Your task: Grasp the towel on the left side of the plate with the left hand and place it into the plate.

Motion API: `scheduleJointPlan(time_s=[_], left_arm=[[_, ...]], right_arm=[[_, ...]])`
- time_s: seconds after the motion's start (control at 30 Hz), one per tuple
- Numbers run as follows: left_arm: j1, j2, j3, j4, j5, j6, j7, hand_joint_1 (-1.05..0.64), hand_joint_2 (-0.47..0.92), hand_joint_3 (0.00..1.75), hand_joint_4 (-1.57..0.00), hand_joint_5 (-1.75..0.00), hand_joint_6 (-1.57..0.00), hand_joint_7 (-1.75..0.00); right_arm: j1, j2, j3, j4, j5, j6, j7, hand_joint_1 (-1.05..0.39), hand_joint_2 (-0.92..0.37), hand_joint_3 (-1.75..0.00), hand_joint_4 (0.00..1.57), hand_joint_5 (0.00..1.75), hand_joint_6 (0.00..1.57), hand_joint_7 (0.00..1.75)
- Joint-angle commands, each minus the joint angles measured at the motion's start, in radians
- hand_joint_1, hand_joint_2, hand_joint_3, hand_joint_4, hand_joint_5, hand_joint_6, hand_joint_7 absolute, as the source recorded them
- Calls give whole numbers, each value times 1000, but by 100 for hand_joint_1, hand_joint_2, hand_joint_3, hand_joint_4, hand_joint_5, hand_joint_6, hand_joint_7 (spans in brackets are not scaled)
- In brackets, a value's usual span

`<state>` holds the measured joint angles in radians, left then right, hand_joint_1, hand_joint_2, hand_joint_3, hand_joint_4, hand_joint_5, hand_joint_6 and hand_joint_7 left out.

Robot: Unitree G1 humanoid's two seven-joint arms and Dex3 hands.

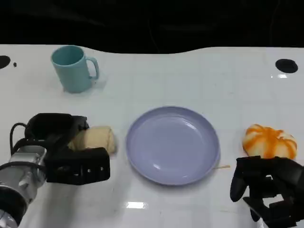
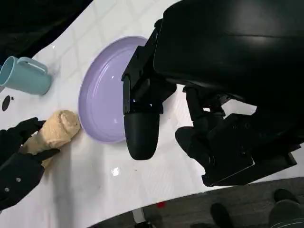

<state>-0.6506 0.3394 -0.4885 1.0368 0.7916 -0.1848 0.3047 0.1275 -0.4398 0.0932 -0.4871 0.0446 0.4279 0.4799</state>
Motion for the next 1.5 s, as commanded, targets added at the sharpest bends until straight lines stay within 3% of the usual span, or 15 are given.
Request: scheduleJointPlan(time_s=[0.03, 0.17, 0.4, 0.5, 0.53, 0.57, 0.73, 0.8, 0.9, 1.13, 1.33, 1.37, 1.43, 1.47, 1.5], left_arm=[[24, 18, -12, 6, 11, -4, 133, -24, 91, 31, -87, -175, -61, -163], [36, 23, 9, -33, -15, -12, 192, -24, 89, 25, -85, -175, -51, -174], [62, 30, 73, -259, -75, -6, 139, -20, 87, 29, -85, -175, -57, -175], [75, 21, 85, -346, -91, -1, 96, -20, 76, 54, -88, -175, -59, -175], [79, 19, 84, -383, -100, -8, 66, -21, 66, 74, -89, -175, -61, -175], [84, 18, 82, -423, -111, -14, 30, -21, 61, 83, -89, -175, -61, -175], [95, -9, 71, -530, -117, -20, -61, -23, 55, 91, -88, -175, -61, -175], [87, -31, 59, -540, -118, -27, -89, -23, 52, 97, -89, -175, -66, -161], [74, -59, 46, -541, -115, -34, -111, -23, 46, 108, -89, -175, -64, -172], [32, -122, -7, -511, -92, -38, -172, -24, 43, 107, -88, -175, -64, -173], [26, -150, -30, -503, -93, -14, -262, -24, 57, 88, -83, -175, -62, -164], [27, -155, -27, -503, -105, -7, -283, -24, 62, 80, -78, -172, -68, -134], [29, -160, -22, -510, -125, 3, -335, -26, 83, 40, -63, -131, -75, -53], [27, -155, -28, -520, -125, 14, -371, -26, 87, 34, -61, -124, -75, -42], [26, -151, -32, -528, -124, 22, -396, -31, 90, 23, -44, -96, -60, -20]], right_arm=[[2, -11, -10, 0, 4, 0, 1, 9, -66, -97, 66, 168, 65, 142], [3, -13, -10, -5, 3, 4, 2, 9, -66, -97, 65, 168, 65, 142], [2, -13, -10, -4, 2, 3, 1, 9, -67, -96, 66, 168, 65, 142], [-1, -12, -9, -2, 2, 4, 1, 9, -67, -96, 66, 168, 66, 142], [-1, -12, -9, 1, 2, 0, 1, 10, -67, -96, 67, 168, 66, 142], [-2, -11, -9, 3, 2, -3, 1, 10, -67, -96, 67, 168, 66, 142], [-3, -10, -10, 5, 6, 6, 2, 10, -67, -97, 67, 168, 65, 142], [-3, -10, -10, 4, 9, 8, 3, 10, -68, -97, 66, 169, 65, 143], [-3, -12, -8, 5, 6, 4, 5, 10, -67, -97, 66, 170, 65, 144], [-1, -11, -4, 4, 3, 3, 5, 10, -67, -97, 66, 169, 65, 144], [-3, -8, -3, 7, 5, -2, 5, 10, -66, -97, 66, 169, 65, 144], [-3, -8, -3, 7, 4, -1, 5, 10, -66, -98, 66, 169, 65, 144], [-3, -9, -3, 7, 4, -1, 5, 10, -66, -98, 66, 168, 65, 144], [-4, -9, -3, 8, 5, -2, 6, 10, -66, -98, 66, 168, 65, 144], [-4, -9, -3, 8, 6, -3, 8, 10, -66, -98, 66, 169, 65, 143]])
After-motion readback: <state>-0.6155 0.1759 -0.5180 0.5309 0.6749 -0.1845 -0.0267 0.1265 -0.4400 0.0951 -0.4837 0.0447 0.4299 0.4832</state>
